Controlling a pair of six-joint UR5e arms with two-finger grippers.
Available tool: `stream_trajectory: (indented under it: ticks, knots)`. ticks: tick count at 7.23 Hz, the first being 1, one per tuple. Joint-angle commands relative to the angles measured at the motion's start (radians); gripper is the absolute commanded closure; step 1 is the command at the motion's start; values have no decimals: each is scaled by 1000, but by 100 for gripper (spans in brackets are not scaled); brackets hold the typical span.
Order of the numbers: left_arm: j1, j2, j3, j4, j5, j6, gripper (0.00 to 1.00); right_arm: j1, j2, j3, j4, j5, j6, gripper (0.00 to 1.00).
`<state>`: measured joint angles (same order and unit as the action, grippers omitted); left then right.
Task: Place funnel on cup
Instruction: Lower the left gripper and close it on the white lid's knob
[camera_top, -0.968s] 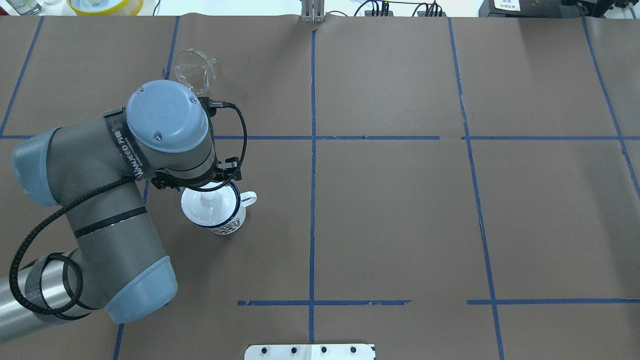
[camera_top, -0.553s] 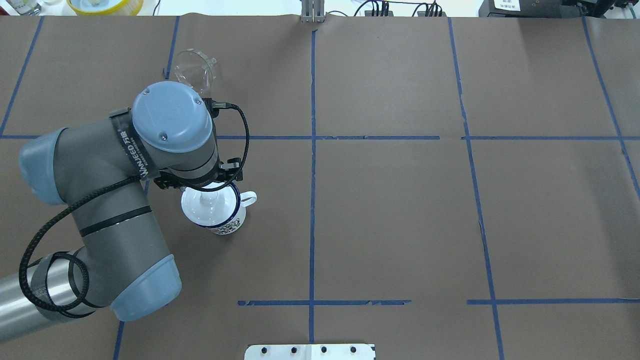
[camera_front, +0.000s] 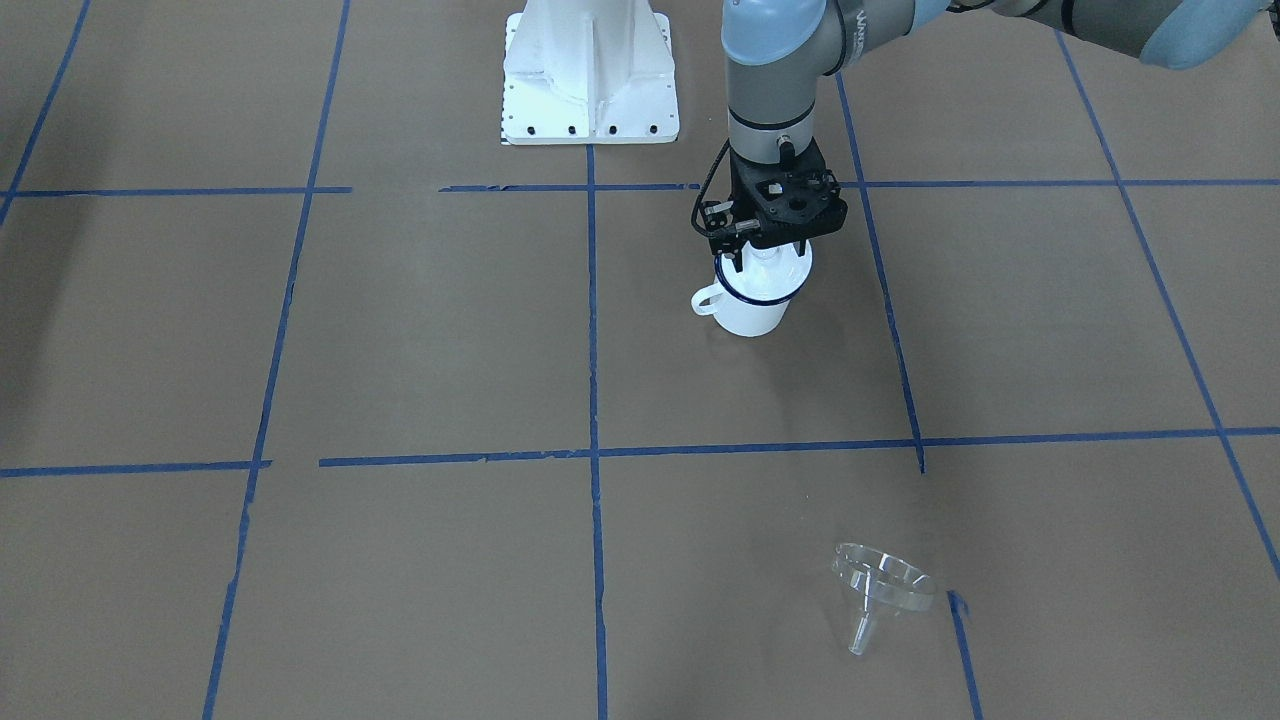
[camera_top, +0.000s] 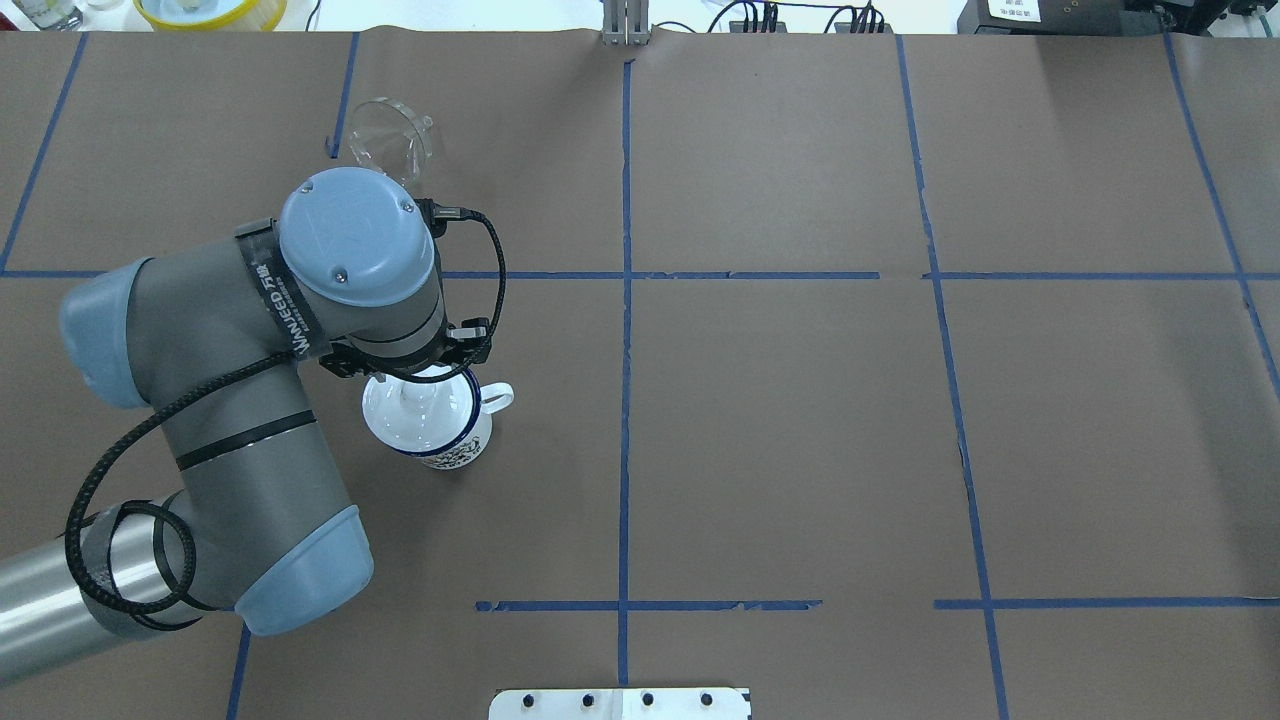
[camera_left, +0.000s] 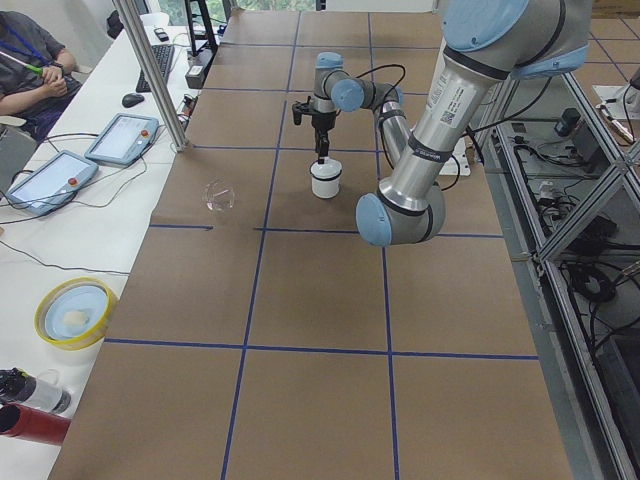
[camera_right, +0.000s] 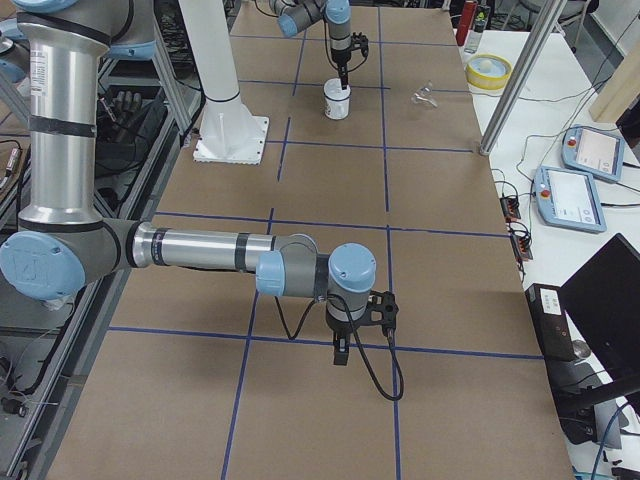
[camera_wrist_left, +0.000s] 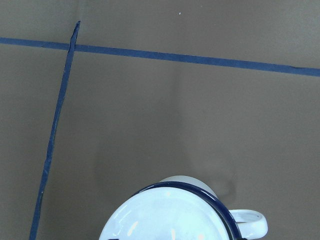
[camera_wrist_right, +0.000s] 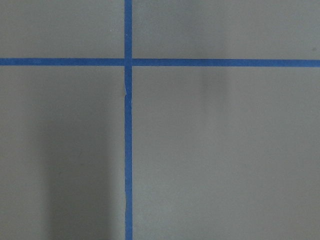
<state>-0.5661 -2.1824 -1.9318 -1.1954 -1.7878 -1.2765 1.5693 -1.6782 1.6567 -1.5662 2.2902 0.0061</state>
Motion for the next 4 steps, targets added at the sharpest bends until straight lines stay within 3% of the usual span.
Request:
stream_trajectory:
  ticks: [1, 2, 4]
  knots:
    - [0, 0, -3, 0, 1, 0, 65, 0, 0, 0, 0, 0, 0, 0]
    - [0, 1, -4, 3, 1, 0, 70, 0, 0, 0, 0, 0, 0, 0]
    - [0, 3, -12, 5, 1, 2, 70, 0, 0, 0, 0, 0, 0, 0]
